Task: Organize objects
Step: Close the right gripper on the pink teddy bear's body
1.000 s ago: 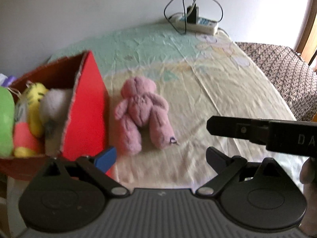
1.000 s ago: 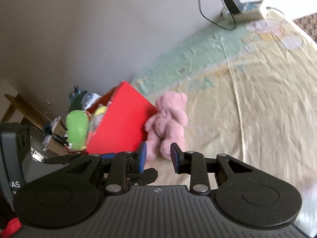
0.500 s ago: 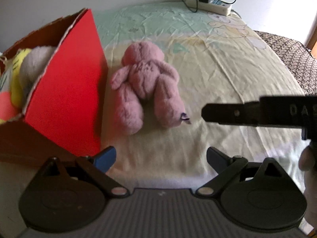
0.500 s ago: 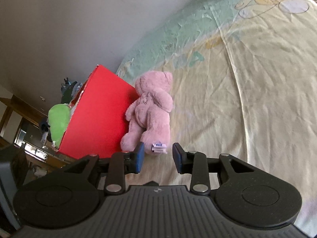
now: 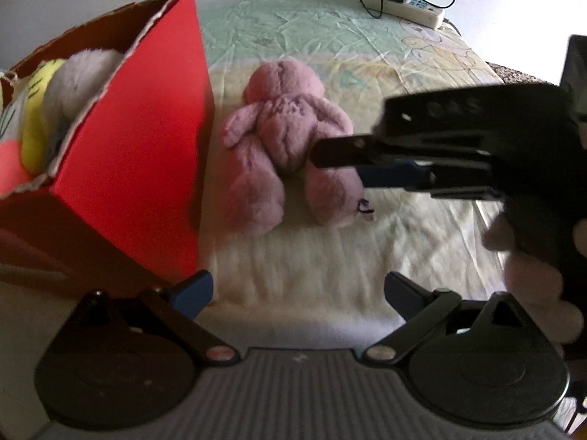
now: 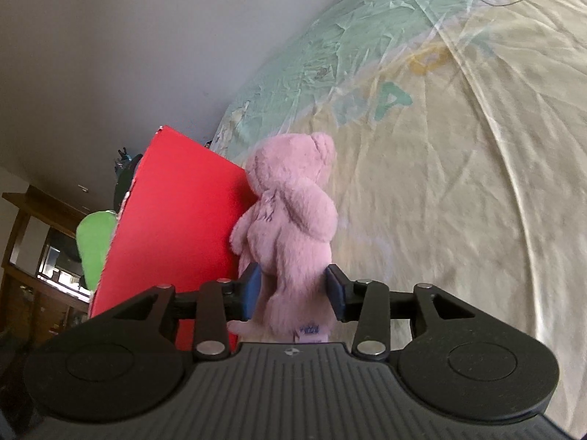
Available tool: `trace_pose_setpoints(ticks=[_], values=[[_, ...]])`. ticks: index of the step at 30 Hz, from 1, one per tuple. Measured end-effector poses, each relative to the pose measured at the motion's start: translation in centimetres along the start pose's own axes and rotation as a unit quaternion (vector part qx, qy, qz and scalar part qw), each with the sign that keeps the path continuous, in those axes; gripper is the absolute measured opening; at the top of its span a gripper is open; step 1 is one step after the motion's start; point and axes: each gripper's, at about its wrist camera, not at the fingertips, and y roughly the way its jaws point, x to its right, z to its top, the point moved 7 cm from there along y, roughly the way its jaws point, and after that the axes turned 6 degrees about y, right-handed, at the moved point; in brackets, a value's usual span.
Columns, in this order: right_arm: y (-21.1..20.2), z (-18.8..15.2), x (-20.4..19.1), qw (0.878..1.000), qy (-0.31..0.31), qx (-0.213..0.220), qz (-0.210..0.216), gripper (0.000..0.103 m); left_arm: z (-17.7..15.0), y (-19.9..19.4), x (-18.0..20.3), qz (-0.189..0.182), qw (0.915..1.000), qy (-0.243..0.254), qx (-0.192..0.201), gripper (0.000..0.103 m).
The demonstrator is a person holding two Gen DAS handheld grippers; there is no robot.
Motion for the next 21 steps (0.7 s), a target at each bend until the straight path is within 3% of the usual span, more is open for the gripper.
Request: trace_pose_setpoints(ticks=[3,5,13,21], values=[[0.3,0.0,0.4,1.000,0.025,0.007,0.012,0.040,-0.3,0.0,-0.4,-0.006,1.0000,-0.006,-0.003,0.099],[0.3,-0.1,0.4,1.000,0.025,0.005,0.007,0.029,-0.4,0.0,-0.6,-0.009,0.9999,-0.010,-0.004,0.099],[-1.3,-1.4,0.3,1.000,0.006,0.002,-0.005,0.027,-0.3,-0.3,-1.1,-0.027,0.9995,-0.014,-0.003,0.099],[-5.1,-4.5,1.8,0.999,0.029,-0.016,-0.011,0.027,-0.5,-2.2,-0.4,-0.050,0.9987,0.007,0.009,0.099]])
